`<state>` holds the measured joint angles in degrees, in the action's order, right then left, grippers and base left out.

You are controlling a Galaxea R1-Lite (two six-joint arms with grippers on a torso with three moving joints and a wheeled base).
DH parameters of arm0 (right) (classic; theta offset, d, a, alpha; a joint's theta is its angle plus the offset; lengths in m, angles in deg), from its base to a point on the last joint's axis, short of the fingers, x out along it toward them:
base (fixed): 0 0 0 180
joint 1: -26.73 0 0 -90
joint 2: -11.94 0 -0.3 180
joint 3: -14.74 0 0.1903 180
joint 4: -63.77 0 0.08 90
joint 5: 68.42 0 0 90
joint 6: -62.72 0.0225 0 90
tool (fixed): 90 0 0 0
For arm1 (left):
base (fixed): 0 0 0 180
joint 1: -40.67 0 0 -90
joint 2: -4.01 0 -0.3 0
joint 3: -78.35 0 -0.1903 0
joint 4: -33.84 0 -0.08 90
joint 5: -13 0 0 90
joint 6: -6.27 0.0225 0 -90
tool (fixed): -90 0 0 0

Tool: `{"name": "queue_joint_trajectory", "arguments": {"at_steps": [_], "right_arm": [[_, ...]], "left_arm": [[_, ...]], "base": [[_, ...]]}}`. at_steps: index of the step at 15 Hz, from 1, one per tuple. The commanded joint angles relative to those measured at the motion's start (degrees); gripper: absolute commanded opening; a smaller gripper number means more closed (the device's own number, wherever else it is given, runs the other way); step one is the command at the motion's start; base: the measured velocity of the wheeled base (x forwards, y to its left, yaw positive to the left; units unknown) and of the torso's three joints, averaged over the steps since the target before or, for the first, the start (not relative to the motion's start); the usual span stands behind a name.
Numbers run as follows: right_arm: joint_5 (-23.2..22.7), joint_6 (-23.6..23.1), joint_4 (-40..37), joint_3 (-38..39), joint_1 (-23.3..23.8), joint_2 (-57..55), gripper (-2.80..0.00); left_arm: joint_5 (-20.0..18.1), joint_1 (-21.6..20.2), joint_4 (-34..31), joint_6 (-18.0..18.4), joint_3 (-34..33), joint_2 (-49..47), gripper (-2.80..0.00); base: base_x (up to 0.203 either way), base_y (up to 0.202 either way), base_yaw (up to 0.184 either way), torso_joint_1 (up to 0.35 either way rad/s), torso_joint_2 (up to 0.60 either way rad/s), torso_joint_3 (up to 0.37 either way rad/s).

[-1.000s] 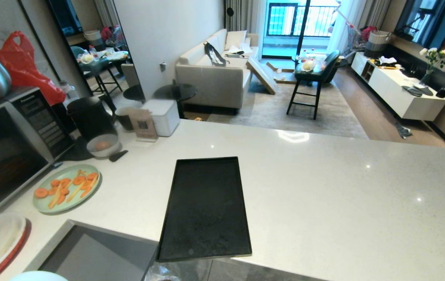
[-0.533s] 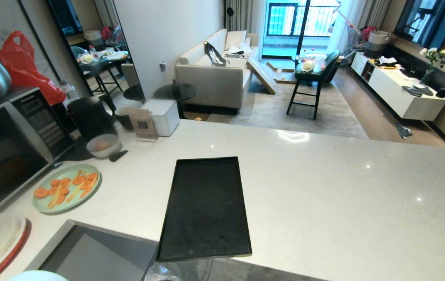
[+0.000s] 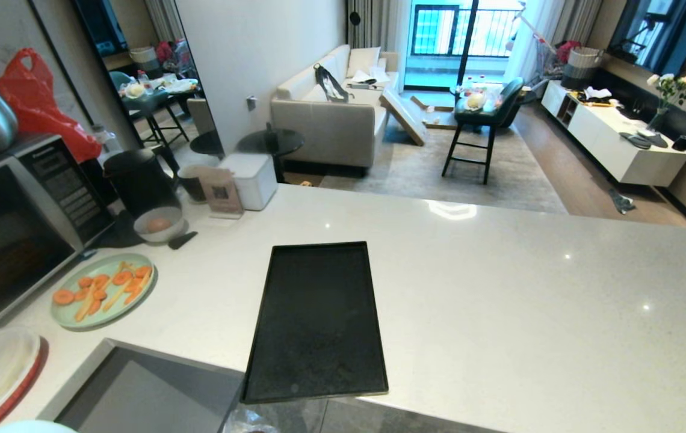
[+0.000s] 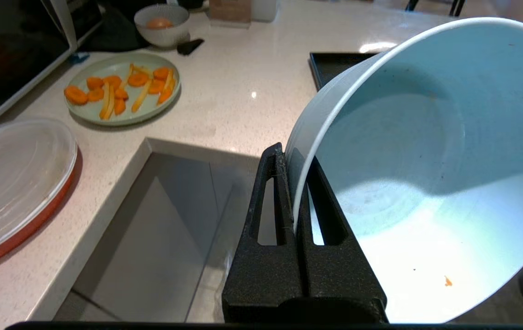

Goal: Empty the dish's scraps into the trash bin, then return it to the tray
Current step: Put the bowl back to the table

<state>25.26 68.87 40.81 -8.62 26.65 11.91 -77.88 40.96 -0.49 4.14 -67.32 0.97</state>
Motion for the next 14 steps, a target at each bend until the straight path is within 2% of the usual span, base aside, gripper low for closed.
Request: {"name": "queue_joint_trajectory", "arguments": {"at_steps": [1,9,14], "right_arm": [[0.0,0.0,0.0,0.0,0.0,0.0,-2.8],[0.0,0.1,0.0,0.0,0.0,0.0,-2.8],[0.0,0.1,0.0,0.0,0.0,0.0,-2.8]], "left_arm": [[0.2,0.7,-2.8,-0.1,5.9,-9.5,-2.8],[0.4,4.4,-3.8,0.2,25.0,-52.5,-2.8],[-0.3,8.9,-3.7,0.3,33.9,-78.0,-2.8]], "base": [[0.0,0.0,0.0,0.0,0.0,0.0],[0.0,0.0,0.0,0.0,0.0,0.0],[0.0,0.0,0.0,0.0,0.0,0.0]]}}
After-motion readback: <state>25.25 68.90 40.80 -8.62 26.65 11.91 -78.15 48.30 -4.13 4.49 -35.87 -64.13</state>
